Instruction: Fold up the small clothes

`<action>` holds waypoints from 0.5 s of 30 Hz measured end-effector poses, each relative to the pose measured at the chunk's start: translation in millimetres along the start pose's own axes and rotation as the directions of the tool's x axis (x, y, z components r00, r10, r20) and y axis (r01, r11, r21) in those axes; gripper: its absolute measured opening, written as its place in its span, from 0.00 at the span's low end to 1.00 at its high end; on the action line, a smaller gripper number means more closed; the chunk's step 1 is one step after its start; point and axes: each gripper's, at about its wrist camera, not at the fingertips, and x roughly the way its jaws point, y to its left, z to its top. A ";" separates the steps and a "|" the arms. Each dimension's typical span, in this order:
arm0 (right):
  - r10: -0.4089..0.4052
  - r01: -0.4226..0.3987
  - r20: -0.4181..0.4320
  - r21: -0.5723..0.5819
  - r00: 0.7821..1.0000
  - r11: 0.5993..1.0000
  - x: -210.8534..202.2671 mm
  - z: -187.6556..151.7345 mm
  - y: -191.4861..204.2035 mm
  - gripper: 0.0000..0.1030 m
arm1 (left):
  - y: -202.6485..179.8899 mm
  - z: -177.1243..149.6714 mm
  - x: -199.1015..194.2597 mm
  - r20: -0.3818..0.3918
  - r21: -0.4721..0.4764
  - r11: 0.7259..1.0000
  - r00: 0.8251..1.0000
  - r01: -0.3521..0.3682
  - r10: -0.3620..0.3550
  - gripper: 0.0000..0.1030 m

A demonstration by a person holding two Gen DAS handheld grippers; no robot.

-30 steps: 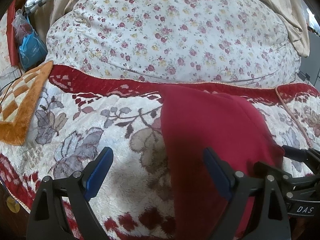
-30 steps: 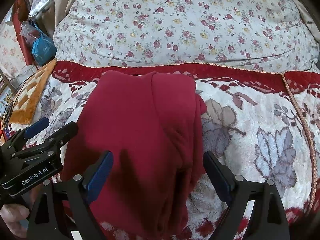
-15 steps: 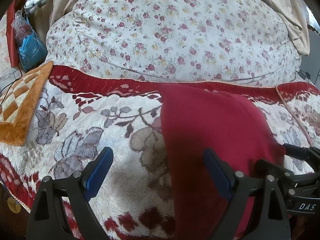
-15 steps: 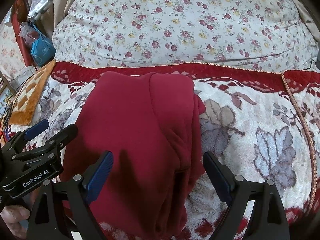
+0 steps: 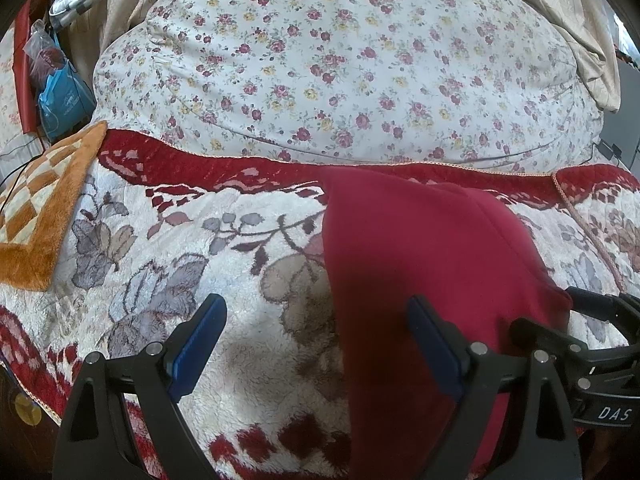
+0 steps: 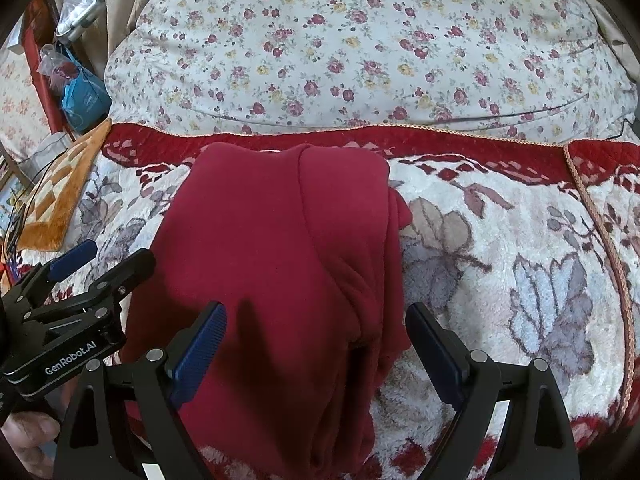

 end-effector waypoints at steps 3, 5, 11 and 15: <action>0.003 -0.003 0.000 0.004 1.000 1.000 0.2 0.3 -0.8 0.91 | -0.4 0.1 0.0 -0.001 -0.002 1.000 1.000 -0.005 0.005 0.88; 0.001 -0.001 -0.003 0.007 1.000 1.000 0.9 -0.1 -1.3 0.91 | -0.7 0.2 0.0 -0.002 -0.002 1.000 1.000 -0.005 0.005 0.88; 0.004 -0.004 -0.003 0.010 1.000 1.000 1.5 -1.1 -1.7 0.91 | -1.0 0.4 0.0 -0.002 -0.001 1.000 1.000 -0.006 0.006 0.88; 0.006 -0.006 -0.010 0.014 1.000 1.000 4.2 -1.6 -2.7 0.91 | -1.4 0.4 0.5 -0.003 -0.003 1.000 1.000 -0.006 0.006 0.88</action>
